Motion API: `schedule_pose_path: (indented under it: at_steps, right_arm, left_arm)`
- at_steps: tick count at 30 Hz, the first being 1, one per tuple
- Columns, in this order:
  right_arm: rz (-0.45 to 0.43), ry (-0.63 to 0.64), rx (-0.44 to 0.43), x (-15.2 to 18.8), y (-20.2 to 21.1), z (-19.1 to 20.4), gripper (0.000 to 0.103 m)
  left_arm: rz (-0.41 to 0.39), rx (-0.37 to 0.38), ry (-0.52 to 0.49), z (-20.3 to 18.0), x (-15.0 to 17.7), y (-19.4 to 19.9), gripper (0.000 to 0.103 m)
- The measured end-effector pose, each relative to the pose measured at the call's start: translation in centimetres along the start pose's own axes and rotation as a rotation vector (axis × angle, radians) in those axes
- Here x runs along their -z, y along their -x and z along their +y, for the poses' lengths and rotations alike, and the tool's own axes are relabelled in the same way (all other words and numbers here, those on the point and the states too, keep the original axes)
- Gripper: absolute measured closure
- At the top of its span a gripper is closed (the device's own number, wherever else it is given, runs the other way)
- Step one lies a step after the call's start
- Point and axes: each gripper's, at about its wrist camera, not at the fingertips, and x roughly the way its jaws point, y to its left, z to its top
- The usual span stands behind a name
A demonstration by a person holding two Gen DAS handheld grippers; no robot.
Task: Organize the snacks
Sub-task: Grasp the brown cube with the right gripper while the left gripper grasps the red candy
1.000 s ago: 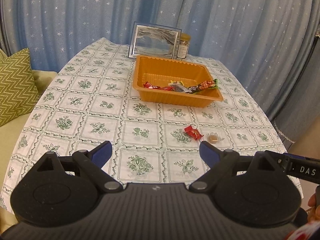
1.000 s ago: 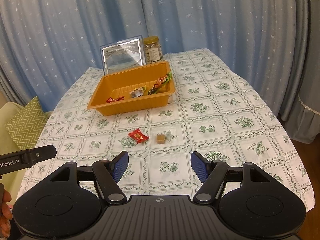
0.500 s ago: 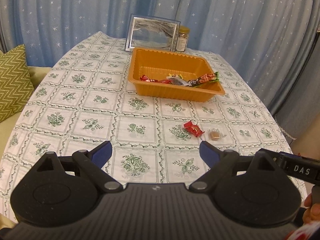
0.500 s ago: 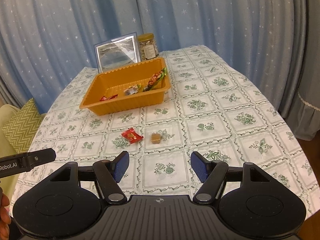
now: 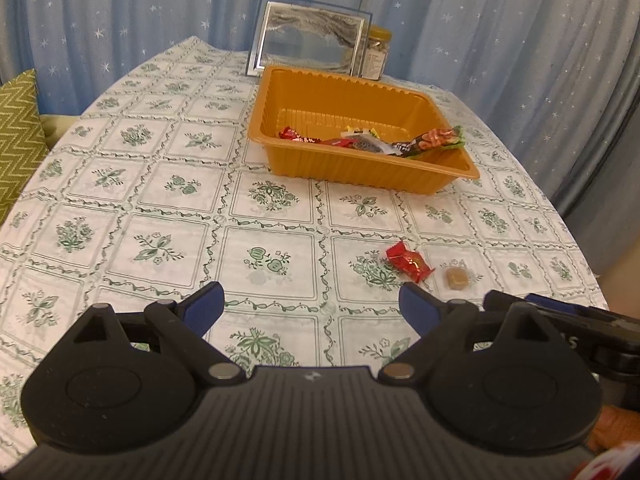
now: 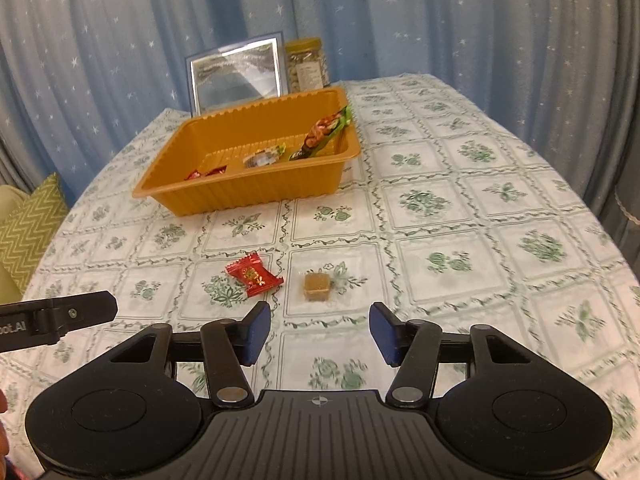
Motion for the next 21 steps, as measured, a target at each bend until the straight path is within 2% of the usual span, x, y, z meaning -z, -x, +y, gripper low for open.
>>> schedule_pose_path:
  at_steps: [11, 21]
  right_arm:
    - [0.017, 0.042, 0.016, -0.5, -5.3, 0.5, 0.052]
    - [0.003, 0.097, 0.053, -0.3, -6.7, 0.9, 0.053]
  left_arm:
    - [0.012, 0.0, 0.013, 0.6, -0.3, -2.5, 0.01]
    - [0.04, 0.014, 0.009, 0.4, 0.4, -3.9, 0.01]
